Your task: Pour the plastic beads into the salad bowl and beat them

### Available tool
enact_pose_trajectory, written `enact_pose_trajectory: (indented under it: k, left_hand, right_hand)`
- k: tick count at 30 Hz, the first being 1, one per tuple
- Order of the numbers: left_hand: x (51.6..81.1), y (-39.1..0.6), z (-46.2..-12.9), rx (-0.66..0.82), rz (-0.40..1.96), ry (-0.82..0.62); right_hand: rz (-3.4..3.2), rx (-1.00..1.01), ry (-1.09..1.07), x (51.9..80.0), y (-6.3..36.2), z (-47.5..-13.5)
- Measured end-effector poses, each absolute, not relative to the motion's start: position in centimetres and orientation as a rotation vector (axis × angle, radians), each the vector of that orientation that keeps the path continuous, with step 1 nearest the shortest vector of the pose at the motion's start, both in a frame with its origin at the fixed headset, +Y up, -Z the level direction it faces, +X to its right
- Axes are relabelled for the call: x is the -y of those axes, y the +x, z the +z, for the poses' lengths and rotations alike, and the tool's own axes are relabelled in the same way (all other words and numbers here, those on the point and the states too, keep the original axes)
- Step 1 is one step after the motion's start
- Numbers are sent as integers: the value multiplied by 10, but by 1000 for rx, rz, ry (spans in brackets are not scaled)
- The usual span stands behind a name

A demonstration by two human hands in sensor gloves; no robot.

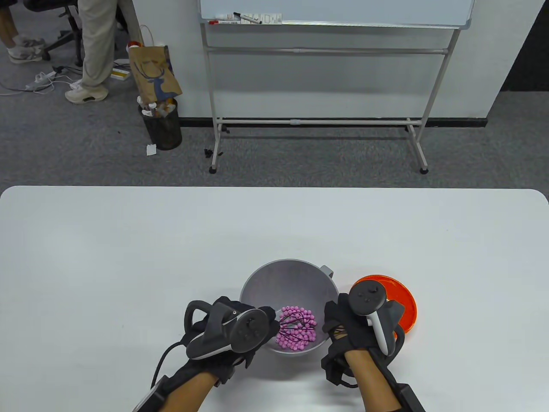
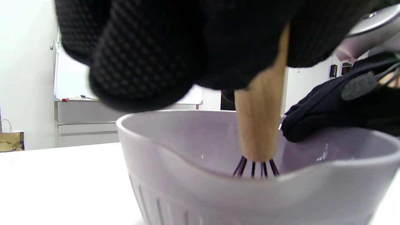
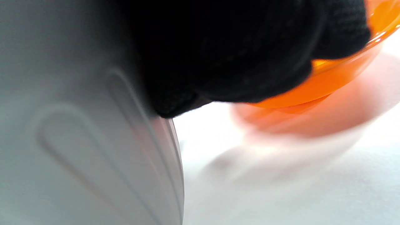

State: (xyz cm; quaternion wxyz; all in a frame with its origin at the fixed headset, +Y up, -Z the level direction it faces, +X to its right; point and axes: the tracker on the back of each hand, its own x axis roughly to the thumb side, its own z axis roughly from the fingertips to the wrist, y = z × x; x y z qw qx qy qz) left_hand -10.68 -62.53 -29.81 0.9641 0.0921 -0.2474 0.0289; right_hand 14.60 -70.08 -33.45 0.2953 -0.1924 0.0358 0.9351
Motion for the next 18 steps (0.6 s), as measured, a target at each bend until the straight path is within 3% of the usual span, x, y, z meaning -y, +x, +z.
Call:
enact_pose_trajectory:
  k: [5, 18]
  left_hand:
    - [629, -111, -301, 452, -3, 301]
    - [612, -127, -306, 373, -58, 164]
  right_hand:
    - [2488, -98, -510, 701, 146, -335]
    - [2488, -93, -510, 701, 146, -335]
